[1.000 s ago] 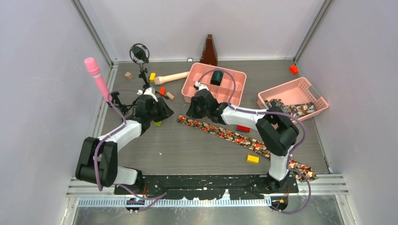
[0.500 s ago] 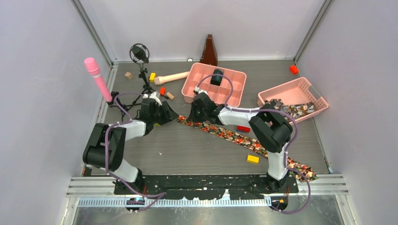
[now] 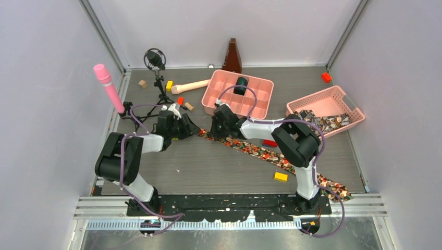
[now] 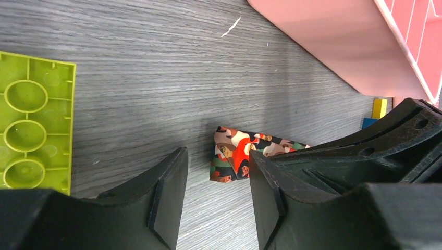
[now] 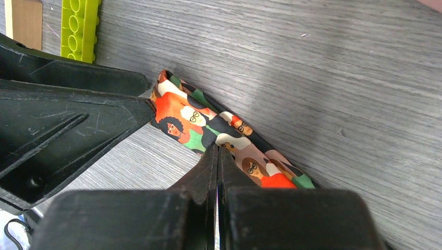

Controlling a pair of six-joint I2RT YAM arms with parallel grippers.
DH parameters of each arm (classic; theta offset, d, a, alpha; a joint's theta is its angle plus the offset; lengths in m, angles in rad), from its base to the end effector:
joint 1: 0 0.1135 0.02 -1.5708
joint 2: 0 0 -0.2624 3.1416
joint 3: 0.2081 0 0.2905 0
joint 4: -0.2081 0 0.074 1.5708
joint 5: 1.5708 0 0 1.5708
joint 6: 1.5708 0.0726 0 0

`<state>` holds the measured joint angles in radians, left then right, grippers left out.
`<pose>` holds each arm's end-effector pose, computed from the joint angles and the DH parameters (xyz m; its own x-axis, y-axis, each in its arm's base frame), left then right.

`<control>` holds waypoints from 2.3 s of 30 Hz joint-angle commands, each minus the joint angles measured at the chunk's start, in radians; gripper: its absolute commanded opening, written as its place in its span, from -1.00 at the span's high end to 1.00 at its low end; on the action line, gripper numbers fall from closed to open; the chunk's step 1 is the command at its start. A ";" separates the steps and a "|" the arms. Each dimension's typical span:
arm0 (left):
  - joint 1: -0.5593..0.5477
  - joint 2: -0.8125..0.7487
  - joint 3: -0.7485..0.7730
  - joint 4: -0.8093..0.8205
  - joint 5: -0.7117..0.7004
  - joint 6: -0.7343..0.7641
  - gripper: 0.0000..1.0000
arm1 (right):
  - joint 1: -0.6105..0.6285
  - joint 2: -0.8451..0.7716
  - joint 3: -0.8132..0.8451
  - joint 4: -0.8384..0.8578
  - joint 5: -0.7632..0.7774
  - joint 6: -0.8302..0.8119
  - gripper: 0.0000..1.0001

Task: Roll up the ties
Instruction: Roll the tie at the center of the board.

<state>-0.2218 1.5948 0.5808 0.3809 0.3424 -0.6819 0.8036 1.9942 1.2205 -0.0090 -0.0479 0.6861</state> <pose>0.3285 -0.0991 0.0820 -0.7451 -0.4406 -0.5007 0.0021 0.7492 -0.6623 0.3286 0.3457 0.0937 -0.8492 0.0310 -0.5272 -0.2645 0.8391 0.4753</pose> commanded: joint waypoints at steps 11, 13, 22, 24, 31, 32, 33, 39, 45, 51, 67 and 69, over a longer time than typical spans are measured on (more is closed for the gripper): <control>0.004 0.036 0.001 0.098 0.071 -0.024 0.24 | 0.005 -0.007 0.003 0.017 0.025 0.017 0.99; 0.004 0.033 -0.001 0.098 0.073 -0.024 0.34 | 0.005 -0.010 0.000 0.017 0.025 0.019 1.00; 0.004 0.016 0.009 0.099 0.084 -0.028 0.54 | 0.005 -0.008 -0.005 0.017 0.028 0.025 1.00; 0.004 0.016 0.013 0.100 0.089 -0.028 0.63 | 0.005 -0.007 -0.006 0.017 0.029 0.027 0.99; -0.005 -0.001 0.018 0.117 0.129 -0.019 0.87 | 0.005 -0.003 -0.008 0.017 0.033 0.034 0.99; -0.011 -0.007 0.021 0.117 0.137 -0.011 0.90 | 0.005 -0.002 -0.008 0.017 0.034 0.035 0.99; -0.019 -0.014 0.024 0.115 0.141 -0.003 0.92 | 0.005 0.000 -0.005 0.017 0.034 0.037 1.00; -0.077 -0.034 0.050 0.078 0.169 0.052 1.00 | 0.005 0.008 0.000 0.017 0.034 0.042 0.99; -0.140 -0.031 0.088 -0.032 0.154 0.126 1.00 | 0.005 0.007 -0.003 0.017 0.039 0.043 1.00; -0.143 -0.005 0.083 -0.035 0.141 0.127 1.00 | 0.005 -0.028 -0.044 0.069 0.033 0.044 0.95; -0.151 0.020 0.097 -0.051 0.144 0.155 1.00 | 0.005 -0.253 -0.216 0.281 0.044 -0.002 0.76; -0.162 0.029 0.106 -0.067 0.143 0.164 1.00 | 0.005 -0.276 -0.221 0.266 0.085 -0.008 0.76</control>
<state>-0.3656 1.6051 0.6487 0.3370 0.4694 -0.5533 0.8036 1.7954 1.0092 0.2096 -0.0200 0.7044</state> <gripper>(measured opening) 0.056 0.119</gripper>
